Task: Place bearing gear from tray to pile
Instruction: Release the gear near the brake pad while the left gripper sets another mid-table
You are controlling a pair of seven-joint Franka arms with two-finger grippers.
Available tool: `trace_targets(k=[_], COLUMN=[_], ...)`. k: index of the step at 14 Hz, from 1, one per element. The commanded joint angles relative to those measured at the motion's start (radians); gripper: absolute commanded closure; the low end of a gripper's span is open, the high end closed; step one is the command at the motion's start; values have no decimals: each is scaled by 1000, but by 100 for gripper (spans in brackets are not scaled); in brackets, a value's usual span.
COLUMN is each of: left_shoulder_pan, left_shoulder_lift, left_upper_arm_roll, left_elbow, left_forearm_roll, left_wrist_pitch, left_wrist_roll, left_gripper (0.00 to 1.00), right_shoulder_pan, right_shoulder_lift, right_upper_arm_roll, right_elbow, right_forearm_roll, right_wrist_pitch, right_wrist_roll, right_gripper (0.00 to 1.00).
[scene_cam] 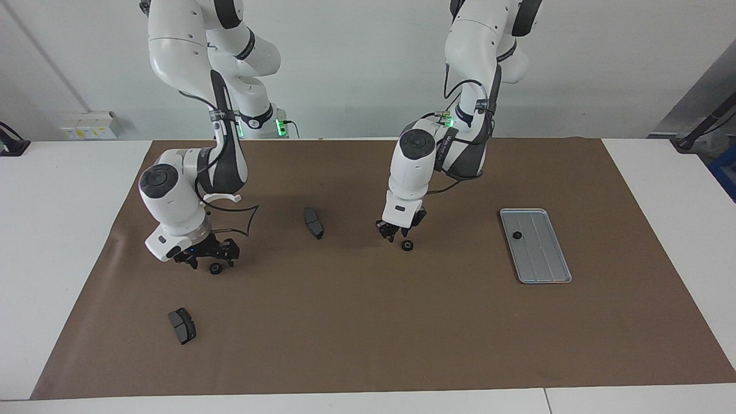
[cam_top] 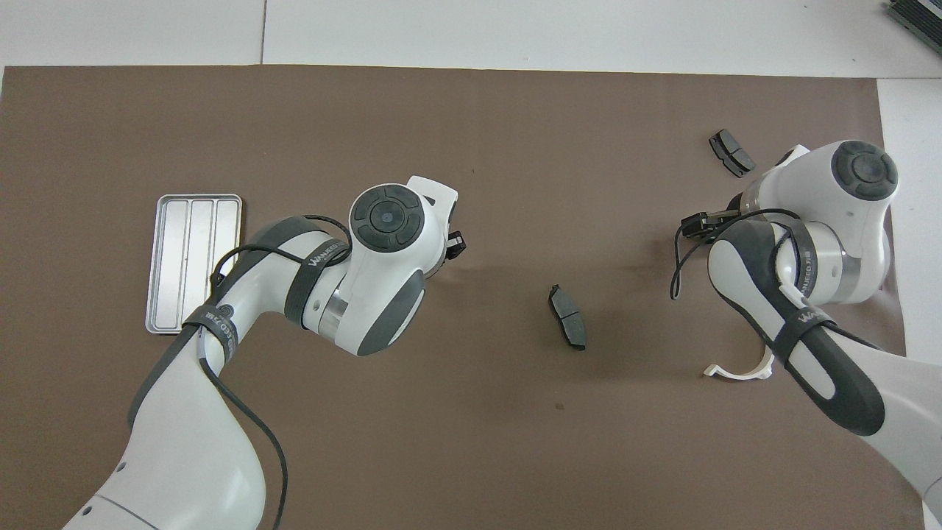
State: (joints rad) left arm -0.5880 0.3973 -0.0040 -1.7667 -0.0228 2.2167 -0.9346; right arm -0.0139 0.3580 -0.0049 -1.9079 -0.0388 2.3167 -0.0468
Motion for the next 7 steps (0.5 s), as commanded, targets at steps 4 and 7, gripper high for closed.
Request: trace_targets(k=[4,7], left_shoulder_pan=[161,293], left_shoulder_lift=[-9,-15], left_upper_arm_roll=[3,3], left_elbow=[10,10], left_forearm_roll=[11,11], left_wrist_pitch=[-9,-44], left_wrist_roll=[211,431], left_gripper=[55,55], right_shoulder_pan=[8,46], right_shoulder_lift=[-71,-87], right_upper_arm_roll=[28,75], right_elbow=[13,67], right_forearm_roll=[20,14], right_wrist_pitch=[-40,-109], right_wrist_roll=[45,168], right_gripper=[0,0])
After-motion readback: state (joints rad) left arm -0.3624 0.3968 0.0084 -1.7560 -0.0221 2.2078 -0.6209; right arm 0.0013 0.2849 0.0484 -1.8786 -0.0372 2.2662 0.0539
